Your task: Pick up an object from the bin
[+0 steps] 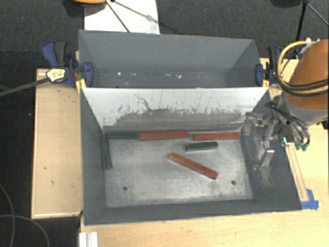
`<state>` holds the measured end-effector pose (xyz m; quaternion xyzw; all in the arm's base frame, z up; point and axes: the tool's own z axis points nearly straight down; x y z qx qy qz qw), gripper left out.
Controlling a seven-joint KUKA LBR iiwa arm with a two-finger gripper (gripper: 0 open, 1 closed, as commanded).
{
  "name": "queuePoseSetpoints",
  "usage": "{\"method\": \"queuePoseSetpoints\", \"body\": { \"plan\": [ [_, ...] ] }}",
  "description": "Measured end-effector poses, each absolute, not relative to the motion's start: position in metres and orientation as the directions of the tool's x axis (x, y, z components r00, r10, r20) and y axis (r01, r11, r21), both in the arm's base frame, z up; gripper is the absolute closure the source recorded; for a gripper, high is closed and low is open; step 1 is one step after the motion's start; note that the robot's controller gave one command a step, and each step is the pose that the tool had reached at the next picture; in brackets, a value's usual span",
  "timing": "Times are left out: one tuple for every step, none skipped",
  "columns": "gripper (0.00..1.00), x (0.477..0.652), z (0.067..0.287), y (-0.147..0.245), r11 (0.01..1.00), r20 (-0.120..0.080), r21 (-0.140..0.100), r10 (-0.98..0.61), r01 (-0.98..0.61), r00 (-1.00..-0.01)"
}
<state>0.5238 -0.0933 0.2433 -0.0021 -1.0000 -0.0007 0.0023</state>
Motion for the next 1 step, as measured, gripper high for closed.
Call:
{"method": "queuePoseSetpoints", "body": {
  "plan": [
    [0.00, 0.5253, 0.2471, -0.0931, 1.000, -0.003, 0.000, 0.001, 0.001, -1.000]
  ]
}}
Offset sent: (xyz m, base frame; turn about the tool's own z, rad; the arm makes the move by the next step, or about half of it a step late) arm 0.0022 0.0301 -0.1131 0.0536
